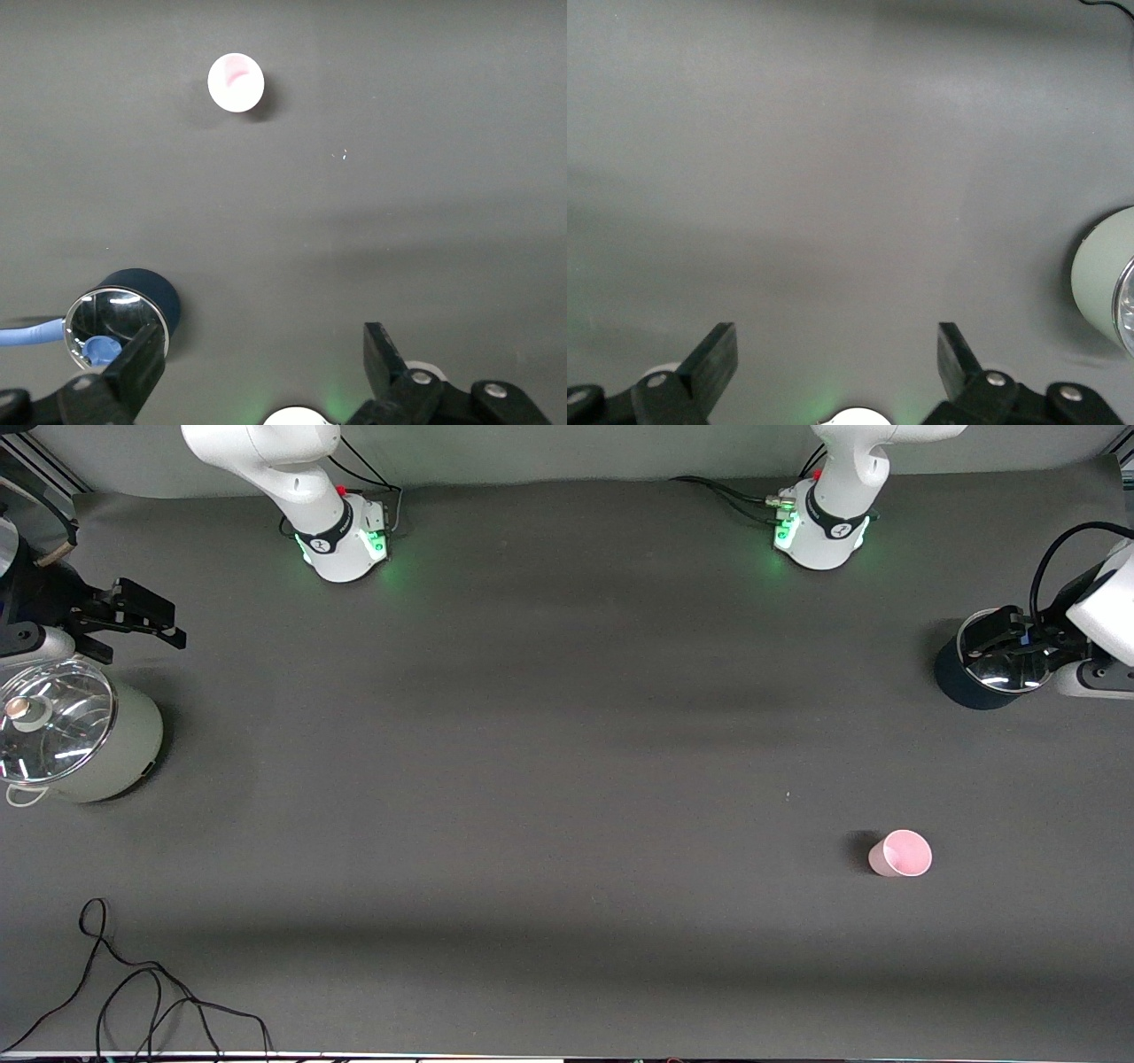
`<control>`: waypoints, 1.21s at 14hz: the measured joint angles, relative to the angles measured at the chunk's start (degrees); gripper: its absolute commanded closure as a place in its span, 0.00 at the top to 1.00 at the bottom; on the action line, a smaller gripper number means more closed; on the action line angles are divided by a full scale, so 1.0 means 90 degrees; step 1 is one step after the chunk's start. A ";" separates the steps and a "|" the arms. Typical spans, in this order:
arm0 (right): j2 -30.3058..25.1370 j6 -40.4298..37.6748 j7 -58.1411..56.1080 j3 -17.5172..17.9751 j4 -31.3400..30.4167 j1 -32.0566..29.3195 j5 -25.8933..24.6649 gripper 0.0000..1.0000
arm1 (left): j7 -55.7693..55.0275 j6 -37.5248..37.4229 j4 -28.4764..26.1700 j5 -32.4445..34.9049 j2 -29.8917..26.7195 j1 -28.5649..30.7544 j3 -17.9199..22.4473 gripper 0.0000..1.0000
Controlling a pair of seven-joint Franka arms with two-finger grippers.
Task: Transfer pink cup from left to right arm
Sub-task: 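Move the left gripper down from its rest toward the pink cup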
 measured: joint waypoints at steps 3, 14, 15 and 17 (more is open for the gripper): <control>0.0012 -0.0023 0.0000 0.0000 0.0022 0.0000 0.0002 1.00 | 0.0001 0.0002 0.0000 0.0001 0.0001 0.0000 0.0009 1.00; 0.0017 -0.0032 0.0000 0.0000 0.0027 0.0000 0.0005 1.00 | 0.2296 0.0145 0.0557 0.0038 0.0360 0.0194 0.0081 1.00; 0.0017 -0.0032 0.0000 0.0000 0.0027 0.0000 0.0005 1.00 | 0.2810 0.0203 0.0648 0.0021 0.0460 0.0328 0.0087 1.00; 0.0017 -0.0032 0.0000 0.0000 0.0028 0.0000 0.0005 1.00 | 0.3812 0.0288 0.0774 -0.0182 0.0673 0.0634 0.0101 1.00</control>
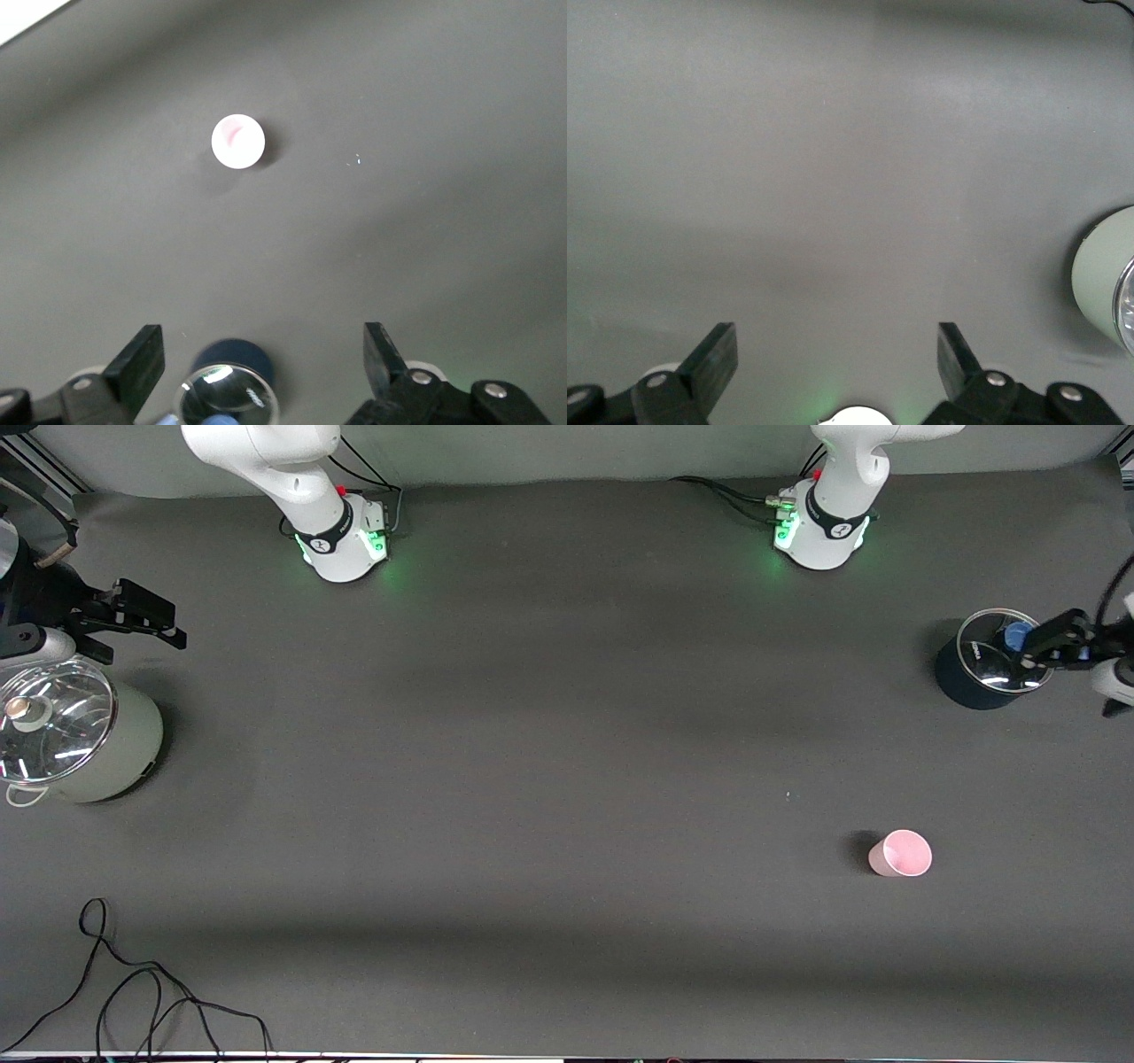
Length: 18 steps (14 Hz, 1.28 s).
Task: Transfer pink cup from left to right arm
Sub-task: 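Move the left gripper down from its rest toward the pink cup, then lower the open left gripper around the pink cup's side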
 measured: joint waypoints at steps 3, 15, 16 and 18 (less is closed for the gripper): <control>0.0000 -0.0005 0.0000 0.0000 0.0000 0.0001 0.0000 1.00 | 0.1302 0.0096 0.0065 -0.0589 0.0371 0.0587 0.0015 1.00; 0.0003 -0.0089 0.0002 -0.0027 0.0004 -0.0004 0.0000 1.00 | 0.5795 0.0475 0.0468 -0.3618 0.2574 0.2173 0.0026 1.00; 0.0003 -0.0089 0.0002 -0.0038 0.0006 -0.0005 0.0000 1.00 | 0.6185 0.0554 0.0476 -0.3810 0.2773 0.2234 0.0025 1.00; 0.0003 -0.0089 0.0002 -0.0050 0.0012 -0.0005 0.0001 1.00 | 0.6937 0.0715 0.0479 -0.4197 0.3168 0.2353 0.0024 1.00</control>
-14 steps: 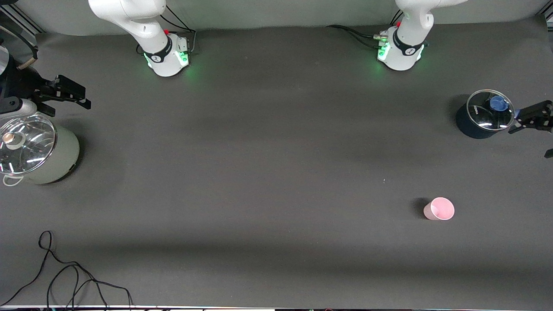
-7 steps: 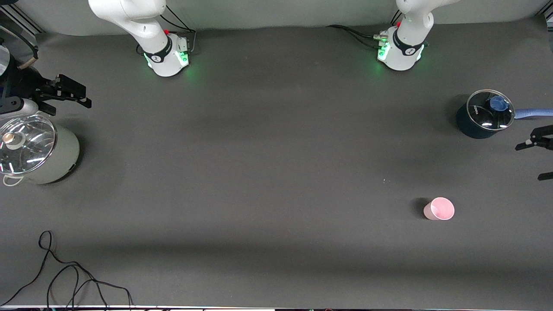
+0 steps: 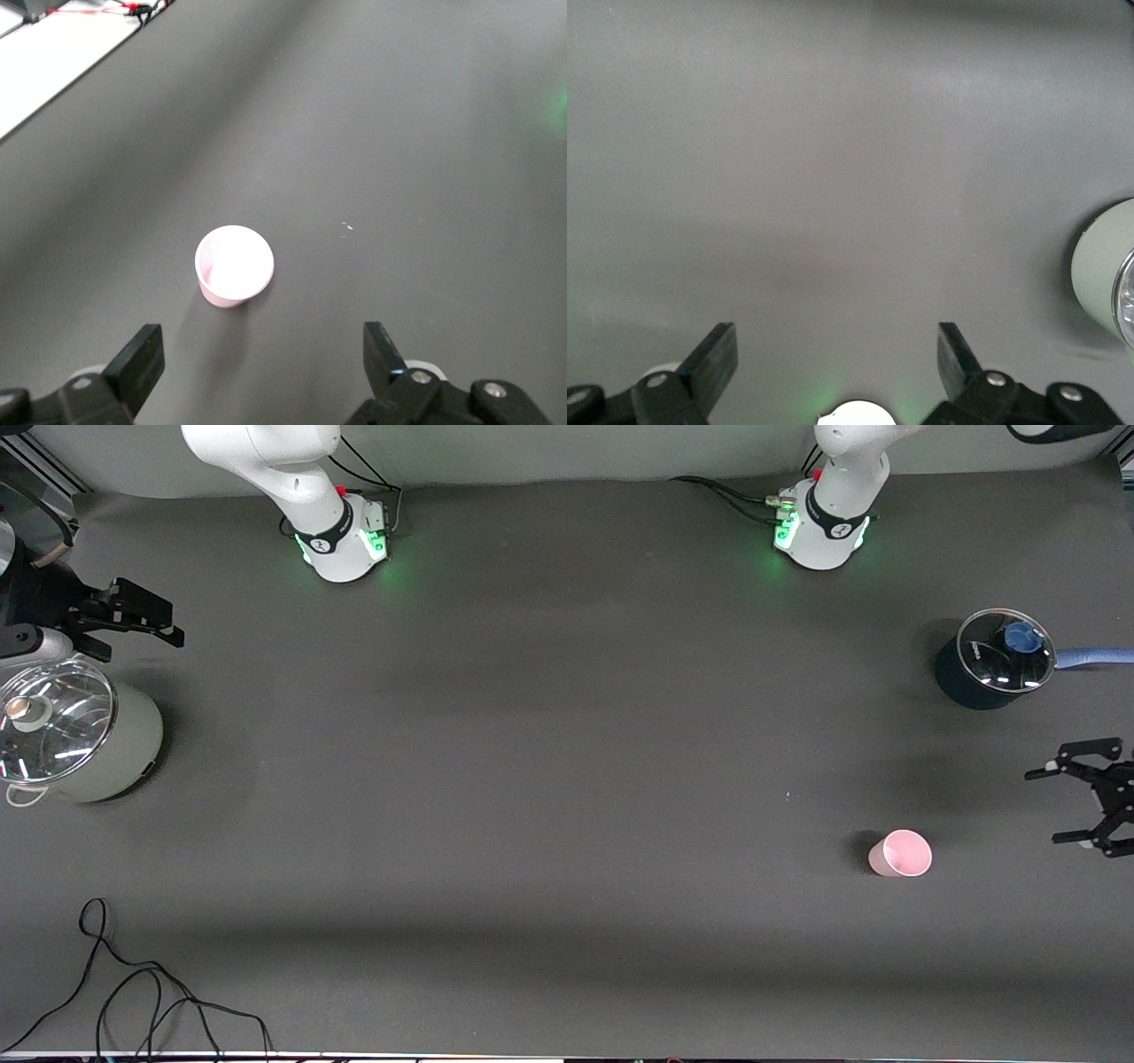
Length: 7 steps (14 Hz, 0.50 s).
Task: Transfer pink cup from left to right arm
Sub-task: 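Lower the open left gripper around the pink cup's side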
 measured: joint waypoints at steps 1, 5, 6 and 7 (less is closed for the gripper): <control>0.0000 0.0000 0.0000 -0.0002 0.0003 0.0000 0.0000 1.00 | 0.0388 0.0028 0.0001 -0.0199 0.0192 0.0071 0.0000 1.00; 0.0000 0.0000 0.0000 -0.0011 0.0008 0.0000 0.0000 1.00 | 0.1700 0.0186 0.0000 -0.0850 0.0849 0.0269 -0.0002 1.00; 0.0000 0.0000 0.0000 -0.0011 0.0011 0.0001 0.0002 1.00 | 0.2021 0.0206 -0.0001 -0.1039 0.1015 0.0313 -0.0002 1.00; 0.0000 0.0000 0.0000 -0.0011 0.0014 0.0002 0.0004 1.00 | 0.2406 0.0213 -0.0007 -0.1296 0.1208 0.0356 -0.0002 1.00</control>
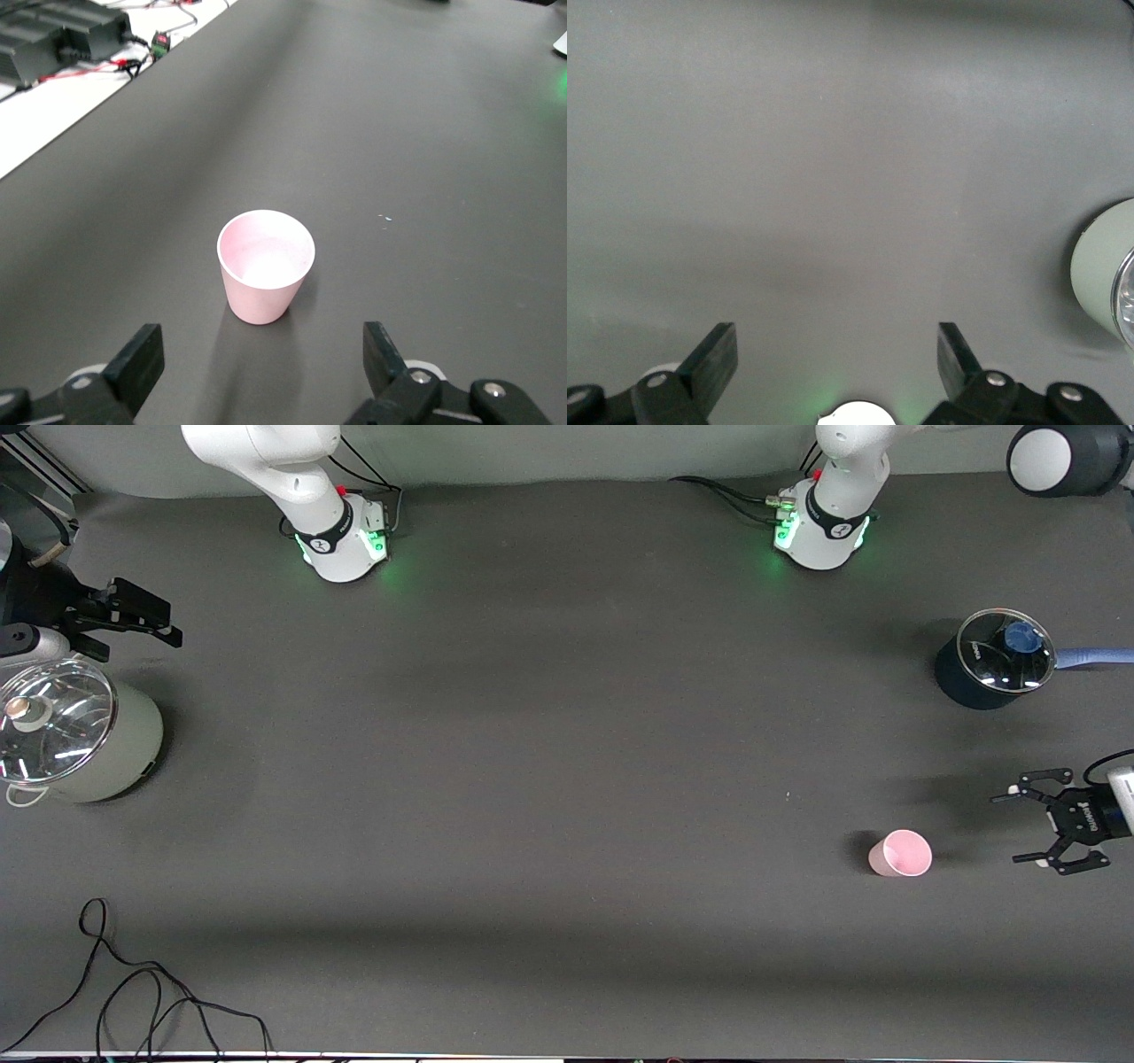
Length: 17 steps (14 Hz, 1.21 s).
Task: Transfer pink cup from left to right arm
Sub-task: 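Lower the open left gripper around the pink cup's side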
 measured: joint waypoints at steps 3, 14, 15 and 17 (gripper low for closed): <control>0.0000 0.0000 0.0000 0.0002 0.0006 0.0007 0.0005 1.00 | 0.1108 0.0219 -0.0033 -0.0742 0.0652 0.0054 -0.0005 1.00; 0.0000 0.0000 0.0000 0.0003 0.0008 0.0007 0.0006 1.00 | 0.2057 0.0440 -0.0179 -0.1666 0.1450 0.0059 -0.0072 1.00; 0.0000 0.0000 0.0000 0.0003 0.0008 0.0007 0.0006 1.00 | 0.2065 0.0436 -0.0198 -0.1732 0.1489 0.0059 -0.0078 1.00; 0.0000 0.0000 0.0000 0.0003 0.0010 0.0007 0.0006 1.00 | 0.2080 0.0429 -0.0223 -0.1824 0.1554 0.0061 -0.0093 1.00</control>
